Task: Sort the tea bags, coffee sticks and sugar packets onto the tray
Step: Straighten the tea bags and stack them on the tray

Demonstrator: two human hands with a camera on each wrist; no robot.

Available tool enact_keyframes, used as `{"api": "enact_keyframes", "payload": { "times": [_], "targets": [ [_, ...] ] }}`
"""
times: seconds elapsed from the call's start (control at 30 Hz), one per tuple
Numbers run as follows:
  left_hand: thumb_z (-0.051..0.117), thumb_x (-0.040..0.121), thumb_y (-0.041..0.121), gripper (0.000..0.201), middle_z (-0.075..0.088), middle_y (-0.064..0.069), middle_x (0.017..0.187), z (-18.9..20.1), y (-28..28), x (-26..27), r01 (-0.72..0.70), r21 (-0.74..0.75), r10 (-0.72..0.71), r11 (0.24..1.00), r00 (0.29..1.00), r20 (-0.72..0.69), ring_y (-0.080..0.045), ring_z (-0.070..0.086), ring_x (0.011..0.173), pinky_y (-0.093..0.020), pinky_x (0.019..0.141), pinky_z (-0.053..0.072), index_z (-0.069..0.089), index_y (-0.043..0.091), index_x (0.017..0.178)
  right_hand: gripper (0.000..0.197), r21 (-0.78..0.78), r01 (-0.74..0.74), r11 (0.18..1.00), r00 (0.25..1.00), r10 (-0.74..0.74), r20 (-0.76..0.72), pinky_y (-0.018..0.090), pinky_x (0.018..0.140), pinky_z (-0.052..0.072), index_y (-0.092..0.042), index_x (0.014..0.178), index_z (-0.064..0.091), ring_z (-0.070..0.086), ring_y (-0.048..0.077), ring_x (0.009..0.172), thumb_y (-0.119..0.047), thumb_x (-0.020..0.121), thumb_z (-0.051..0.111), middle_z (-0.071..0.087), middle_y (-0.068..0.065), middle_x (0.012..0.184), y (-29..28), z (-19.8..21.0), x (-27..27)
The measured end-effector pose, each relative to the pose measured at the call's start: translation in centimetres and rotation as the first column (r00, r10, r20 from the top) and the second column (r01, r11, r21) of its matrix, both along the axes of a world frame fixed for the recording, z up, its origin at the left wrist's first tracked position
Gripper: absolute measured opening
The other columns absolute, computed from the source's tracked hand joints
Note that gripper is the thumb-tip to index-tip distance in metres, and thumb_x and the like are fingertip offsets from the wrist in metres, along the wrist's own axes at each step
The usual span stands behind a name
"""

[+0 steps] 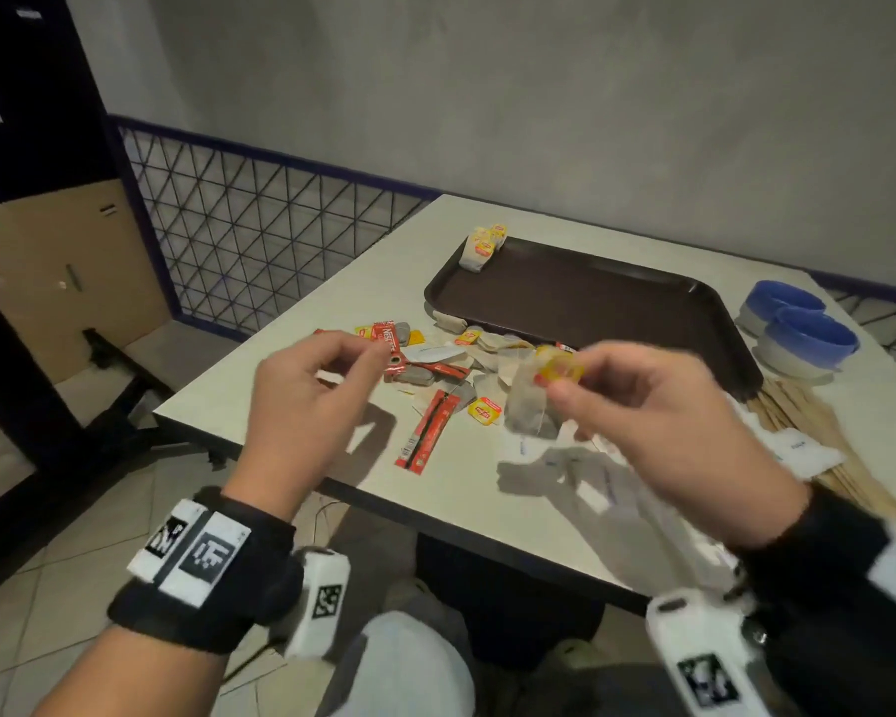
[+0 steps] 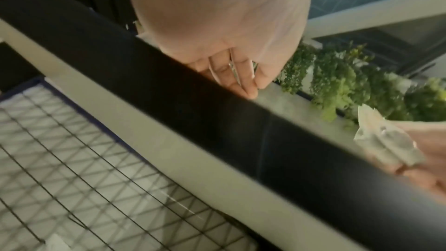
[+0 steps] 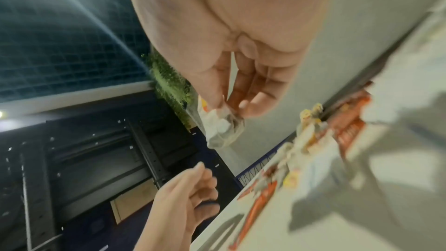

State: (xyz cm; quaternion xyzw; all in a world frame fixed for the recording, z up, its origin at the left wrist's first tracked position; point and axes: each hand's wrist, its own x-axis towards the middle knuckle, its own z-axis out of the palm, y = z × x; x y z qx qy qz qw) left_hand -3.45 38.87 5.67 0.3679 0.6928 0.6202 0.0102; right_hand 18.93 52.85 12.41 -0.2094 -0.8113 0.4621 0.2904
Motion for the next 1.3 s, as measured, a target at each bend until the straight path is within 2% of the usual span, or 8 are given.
{"api": "enact_keyframes", "payload": {
  "times": [0.07,0.13,0.27,0.57,0.77,0.97,1.1,1.3],
  "targets": [
    [0.069,0.097,0.032,0.013,0.073,0.013,0.085,-0.5,0.3,-2.2,-0.083,-0.060,0.078,0.995,0.993,-0.090,-0.005,0.064,0.084,-0.031,0.076,0.055,0.077,0.027,0.087,0.003,0.023,-0.022,0.999,0.997,0.020,0.081,0.030,0.062,0.052,-0.001,0.090,0.071,0.060,0.016,0.064,-0.004,0.090,0.071,0.069,0.018,0.074,2.5,2.3,-2.5],
    [0.064,0.098,0.037,0.016,0.070,0.017,0.088,-0.9,0.7,-2.9,-0.096,-0.136,0.079,0.986,0.990,-0.121,-0.003,0.063,0.086,-0.033,0.075,0.054,0.073,0.031,0.086,0.004,0.029,-0.024,0.999,0.987,0.019,0.161,0.033,0.065,0.049,0.000,0.089,0.068,0.057,0.020,0.067,-0.002,0.092,0.070,0.067,0.015,0.074,5.7,3.7,-5.5],
    [0.056,0.099,0.047,0.021,0.062,0.020,0.088,-1.4,1.2,-2.6,-0.158,-0.240,0.093,0.958,0.962,-0.258,-0.004,0.057,0.086,-0.027,0.071,0.042,0.066,0.034,0.086,0.005,0.059,0.069,0.996,0.952,-0.083,0.296,0.033,0.067,0.063,0.000,0.099,0.063,0.061,0.028,0.078,-0.003,0.096,0.066,0.065,0.019,0.093,11.8,4.9,-12.9],
    [0.057,0.095,0.046,0.019,0.057,0.024,0.081,-2.0,1.1,-3.1,-0.237,-0.181,0.199,0.954,0.958,-0.205,-0.002,0.055,0.090,-0.014,0.068,0.036,0.058,0.035,0.079,0.011,0.237,0.074,0.969,0.779,-0.205,0.593,0.038,0.054,0.060,-0.012,0.106,0.057,0.065,0.029,0.066,-0.003,0.099,0.060,0.064,0.019,0.086,20.3,1.9,-24.6],
    [0.058,0.091,0.042,0.022,0.058,0.020,0.079,-2.2,1.1,-3.1,-0.240,-0.160,0.201,0.958,0.953,-0.225,-0.007,0.056,0.085,-0.019,0.064,0.038,0.055,0.034,0.071,0.013,0.100,0.089,0.991,0.739,-0.133,0.660,0.035,0.056,0.061,-0.013,0.095,0.057,0.067,0.025,0.065,-0.002,0.098,0.062,0.066,0.017,0.081,22.6,-0.2,-27.0],
    [0.054,0.083,0.043,0.021,0.058,0.016,0.077,-2.3,1.4,-3.2,-0.227,-0.113,0.195,0.967,0.951,-0.241,-0.006,0.055,0.079,-0.018,0.063,0.038,0.054,0.031,0.066,0.017,-0.005,0.181,0.983,0.783,-0.141,0.605,0.051,0.088,0.060,-0.007,0.091,0.054,0.070,0.034,0.076,0.006,0.093,0.064,0.062,0.023,0.091,23.4,-0.3,-27.5],
    [0.053,0.081,0.043,0.020,0.058,0.016,0.076,-2.4,1.4,-3.1,-0.230,-0.101,0.199,0.968,0.947,-0.252,-0.006,0.056,0.079,-0.019,0.058,0.039,0.054,0.031,0.065,0.018,0.057,0.191,0.980,0.727,-0.181,0.662,0.041,0.072,0.063,-0.002,0.081,0.059,0.070,0.030,0.062,-0.002,0.085,0.077,0.067,0.020,0.076,23.2,0.0,-27.5],
    [0.055,0.080,0.040,0.018,0.057,0.015,0.073,-2.5,1.4,-3.1,-0.229,-0.070,0.202,0.971,0.939,-0.277,-0.003,0.055,0.077,-0.016,0.068,0.043,0.053,0.031,0.064,0.026,0.057,0.136,0.989,0.725,-0.138,0.675,0.047,0.085,0.062,-0.001,0.093,0.057,0.071,0.031,0.072,-0.007,0.085,0.081,0.069,0.020,0.082,22.8,-0.2,-27.4]
  ]
}}
